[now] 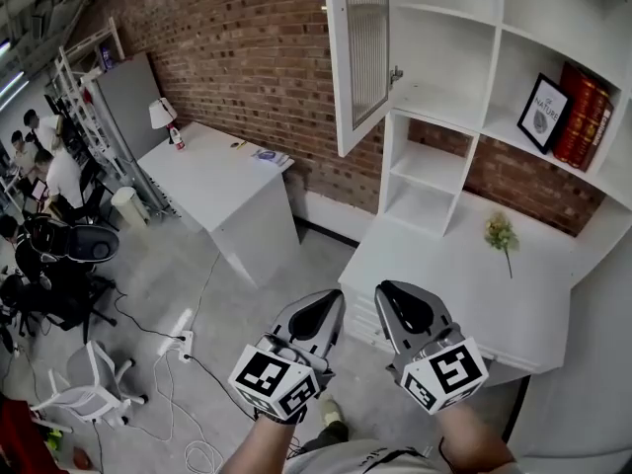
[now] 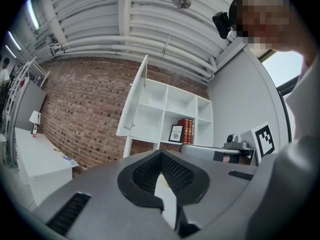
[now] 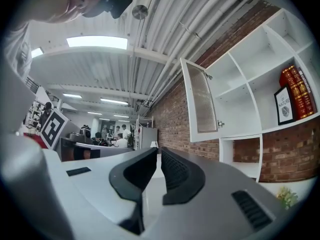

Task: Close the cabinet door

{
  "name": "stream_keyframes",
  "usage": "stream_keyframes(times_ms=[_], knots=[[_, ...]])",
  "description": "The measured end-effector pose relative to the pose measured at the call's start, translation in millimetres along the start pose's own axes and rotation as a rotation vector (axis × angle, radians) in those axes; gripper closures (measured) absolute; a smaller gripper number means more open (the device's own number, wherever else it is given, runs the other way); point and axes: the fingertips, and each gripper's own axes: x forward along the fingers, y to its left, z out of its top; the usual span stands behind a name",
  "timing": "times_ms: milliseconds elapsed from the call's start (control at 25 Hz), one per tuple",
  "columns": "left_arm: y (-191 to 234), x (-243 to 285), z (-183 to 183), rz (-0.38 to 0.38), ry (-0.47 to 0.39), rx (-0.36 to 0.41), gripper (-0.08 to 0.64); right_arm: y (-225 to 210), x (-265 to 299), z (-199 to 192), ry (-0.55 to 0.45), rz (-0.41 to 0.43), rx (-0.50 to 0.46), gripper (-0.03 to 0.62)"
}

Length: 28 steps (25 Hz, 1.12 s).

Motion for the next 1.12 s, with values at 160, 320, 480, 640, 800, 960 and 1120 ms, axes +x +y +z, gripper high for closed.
stream_keyframes(times_ms=[160, 320, 480, 640, 800, 960, 1120], knots=[[40.2, 16.1, 7.9, -0.045, 0.005, 0.019, 0.549, -10.9, 44.8, 0.5, -0.003, -0.063, -0.002, 0.571], [75.3, 23.5, 11.4, -0.069, 0.001, 0.010, 0.549, -19.3, 77.5, -2.7, 0.000, -0.125, -0.016, 0.571], [97.4, 31.3, 9.5, -0.085, 0.004, -0.008, 0.549, -33.3, 101.2, -4.1, 0.015, -0.164, -0.027, 0.552], [115.8, 40.6, 13.8, -0.091, 0.002, -0.007, 0.549, -47.8, 128.7, -3.3, 0.025, -0.185, -0.051, 0.508], [128.7, 51.8, 17.8, -0.089, -0.007, 0.009, 0.549, -69.0, 155.0, -1.3, 0.025, -0.229, -0.073, 0.499], [140.3, 65.3, 23.3, -0.073, -0.017, 0.025, 0.549, -95.4, 182.8, 1.9, 0.012, -0.264, -0.080, 0.499], [153.9, 82.7, 28.9, -0.044, -0.016, 0.026, 0.549, -117.0, 215.3, 5.0, 0.001, -0.271, -0.091, 0.492]])
